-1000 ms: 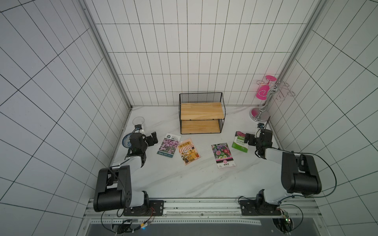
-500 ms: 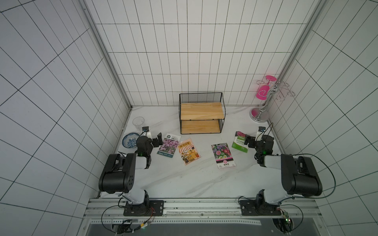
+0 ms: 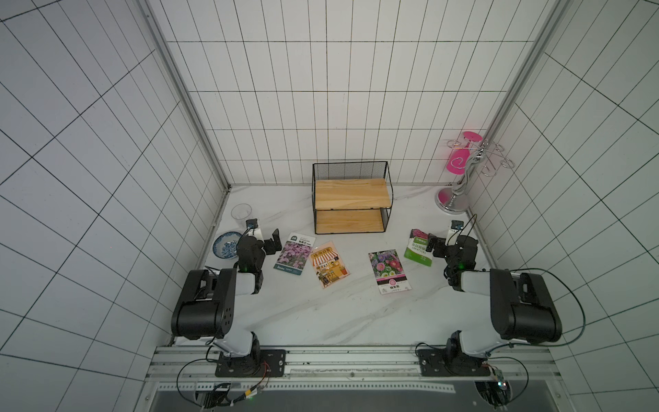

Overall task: Take the seed bag off the shelf
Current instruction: Reset both arms

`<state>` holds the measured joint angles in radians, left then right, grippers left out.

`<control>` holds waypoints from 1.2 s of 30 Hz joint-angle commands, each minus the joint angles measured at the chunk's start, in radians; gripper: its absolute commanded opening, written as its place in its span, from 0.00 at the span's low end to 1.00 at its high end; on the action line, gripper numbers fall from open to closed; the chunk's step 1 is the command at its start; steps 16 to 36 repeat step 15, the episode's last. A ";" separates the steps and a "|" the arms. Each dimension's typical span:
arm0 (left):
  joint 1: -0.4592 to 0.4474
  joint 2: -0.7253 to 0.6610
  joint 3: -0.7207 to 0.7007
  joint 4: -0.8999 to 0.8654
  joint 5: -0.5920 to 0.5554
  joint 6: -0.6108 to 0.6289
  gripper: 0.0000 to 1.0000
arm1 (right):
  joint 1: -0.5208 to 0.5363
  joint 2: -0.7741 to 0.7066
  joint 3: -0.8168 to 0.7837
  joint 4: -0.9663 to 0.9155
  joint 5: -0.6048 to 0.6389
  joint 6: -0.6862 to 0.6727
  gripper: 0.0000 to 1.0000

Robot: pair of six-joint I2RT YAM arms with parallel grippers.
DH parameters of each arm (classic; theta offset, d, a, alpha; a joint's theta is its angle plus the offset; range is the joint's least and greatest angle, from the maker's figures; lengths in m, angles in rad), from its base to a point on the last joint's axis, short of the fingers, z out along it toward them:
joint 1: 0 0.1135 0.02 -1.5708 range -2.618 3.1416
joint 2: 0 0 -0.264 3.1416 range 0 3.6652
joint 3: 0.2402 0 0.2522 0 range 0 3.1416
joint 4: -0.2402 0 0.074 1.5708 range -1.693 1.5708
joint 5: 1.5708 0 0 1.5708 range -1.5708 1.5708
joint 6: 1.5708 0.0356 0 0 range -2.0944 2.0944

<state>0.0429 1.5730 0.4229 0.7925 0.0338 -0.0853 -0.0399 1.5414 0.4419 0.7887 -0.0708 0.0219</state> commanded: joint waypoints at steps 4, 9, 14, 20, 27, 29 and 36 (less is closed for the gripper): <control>0.003 -0.018 0.018 -0.016 -0.008 0.012 0.99 | -0.006 -0.001 -0.008 0.019 -0.008 -0.005 0.99; 0.002 -0.007 0.033 -0.032 -0.006 0.013 0.99 | -0.006 -0.001 -0.008 0.020 -0.008 -0.005 0.99; 0.004 -0.018 0.021 -0.021 -0.008 0.012 0.99 | -0.006 0.000 -0.008 0.021 -0.007 -0.005 0.99; 0.004 -0.018 0.020 -0.020 -0.008 0.012 0.99 | -0.006 -0.001 -0.008 0.020 -0.008 -0.005 0.99; 0.004 -0.018 0.020 -0.020 -0.008 0.012 0.99 | -0.006 -0.001 -0.008 0.020 -0.008 -0.005 0.99; 0.004 -0.018 0.020 -0.020 -0.008 0.012 0.99 | -0.006 -0.001 -0.008 0.020 -0.008 -0.005 0.99; 0.004 -0.018 0.020 -0.020 -0.008 0.012 0.99 | -0.006 -0.001 -0.008 0.020 -0.008 -0.005 0.99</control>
